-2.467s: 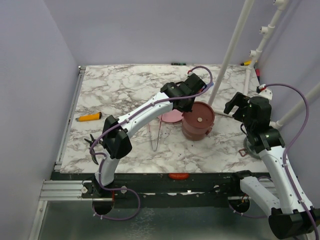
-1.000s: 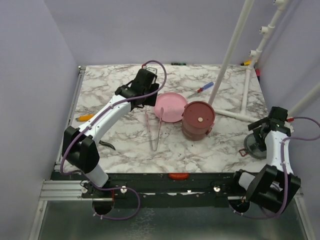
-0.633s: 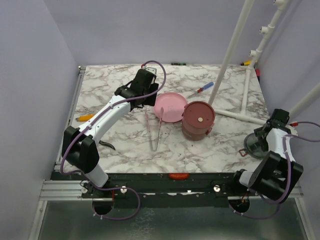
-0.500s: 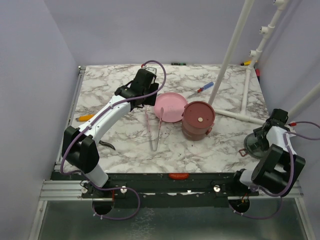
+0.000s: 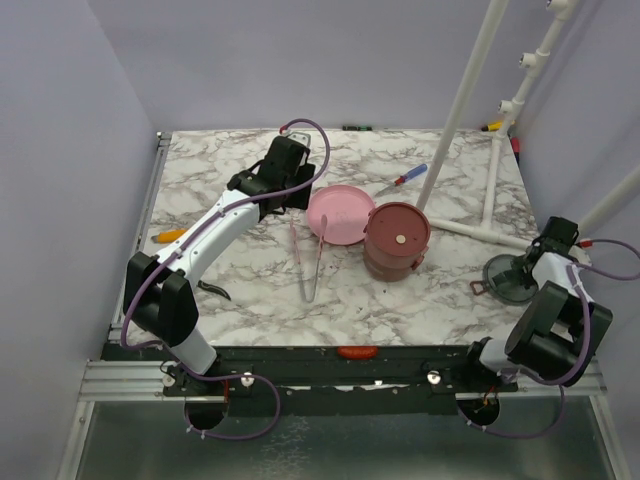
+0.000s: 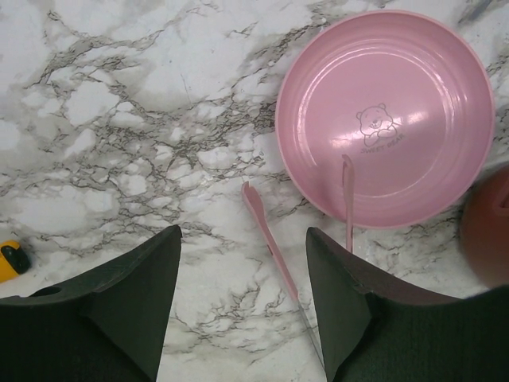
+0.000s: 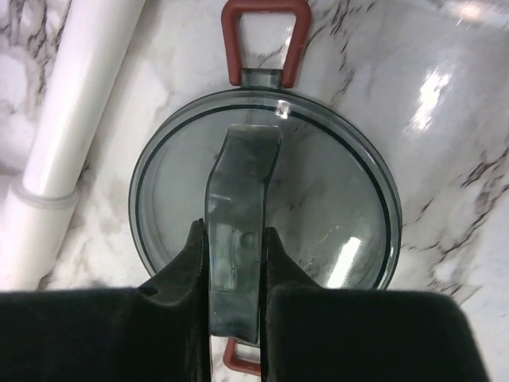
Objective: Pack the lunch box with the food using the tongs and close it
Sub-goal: Pick up the box lid from the center of the board, then close the box lid on the packing box.
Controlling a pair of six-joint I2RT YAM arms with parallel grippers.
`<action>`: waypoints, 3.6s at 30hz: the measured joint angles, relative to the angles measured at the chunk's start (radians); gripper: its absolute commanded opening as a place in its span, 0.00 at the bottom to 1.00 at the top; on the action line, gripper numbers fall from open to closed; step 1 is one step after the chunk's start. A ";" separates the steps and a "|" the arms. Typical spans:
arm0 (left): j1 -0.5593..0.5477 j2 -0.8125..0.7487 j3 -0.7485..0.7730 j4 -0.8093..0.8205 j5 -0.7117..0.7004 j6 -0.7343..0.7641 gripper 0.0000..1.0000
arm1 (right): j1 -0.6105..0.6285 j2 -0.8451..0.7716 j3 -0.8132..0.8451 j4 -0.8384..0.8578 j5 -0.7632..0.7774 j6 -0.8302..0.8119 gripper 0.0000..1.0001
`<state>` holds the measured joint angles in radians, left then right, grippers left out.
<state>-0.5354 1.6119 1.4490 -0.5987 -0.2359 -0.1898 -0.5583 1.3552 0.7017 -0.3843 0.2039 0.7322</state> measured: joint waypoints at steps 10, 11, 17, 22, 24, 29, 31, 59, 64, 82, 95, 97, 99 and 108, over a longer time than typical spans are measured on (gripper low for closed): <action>0.005 0.000 0.000 0.005 0.012 0.000 0.66 | 0.001 -0.351 -0.026 -0.199 -0.103 -0.043 0.01; 0.005 0.000 0.000 0.006 0.017 0.000 0.66 | 0.001 -0.391 -0.012 -0.221 -0.114 -0.055 0.01; 0.005 0.000 0.000 0.013 0.061 -0.001 0.66 | 0.016 -0.487 0.128 -0.275 -0.264 -0.202 0.01; 0.005 0.000 0.000 0.016 0.108 -0.005 0.66 | 0.072 -0.491 0.154 -0.231 -0.560 -0.330 0.01; 0.005 0.000 0.000 0.016 0.128 -0.008 0.66 | 0.116 -0.485 0.173 -0.231 -0.639 -0.377 0.01; 0.005 0.000 0.000 0.021 0.193 -0.019 0.65 | 0.277 -0.480 0.251 -0.222 -0.787 -0.479 0.01; 0.005 0.000 0.000 0.026 0.222 -0.027 0.65 | 0.336 -0.468 0.283 -0.211 -0.843 -0.507 0.01; 0.008 -0.058 -0.053 0.067 0.274 -0.056 0.65 | 0.916 0.146 0.777 -0.550 -0.546 -0.882 0.01; 0.010 -0.058 -0.058 0.070 0.274 -0.056 0.65 | 0.930 0.181 0.823 -0.576 -0.517 -0.883 0.01; 0.010 -0.058 -0.071 0.082 0.282 -0.057 0.65 | 0.951 0.188 0.836 -0.595 -0.463 -0.843 0.02; 0.010 -0.058 -0.071 0.089 0.314 -0.074 0.65 | 0.954 0.188 0.846 -0.635 -0.436 -0.830 0.06; 0.010 -0.058 -0.071 0.089 0.315 -0.076 0.65 | 0.956 0.188 0.846 -0.633 -0.433 -0.830 0.16; 0.010 -0.058 -0.071 0.089 0.317 -0.079 0.65 | 0.957 0.188 0.843 -0.629 -0.427 -0.830 0.30; 0.010 -0.058 -0.071 0.092 0.324 -0.087 0.65 | 0.959 0.167 0.826 -0.612 -0.380 -0.836 0.90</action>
<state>-0.5255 1.5539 1.3785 -0.5068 0.0879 -0.2764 0.4011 1.5227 1.5280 -0.9962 -0.1764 -0.1036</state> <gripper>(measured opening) 0.652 0.567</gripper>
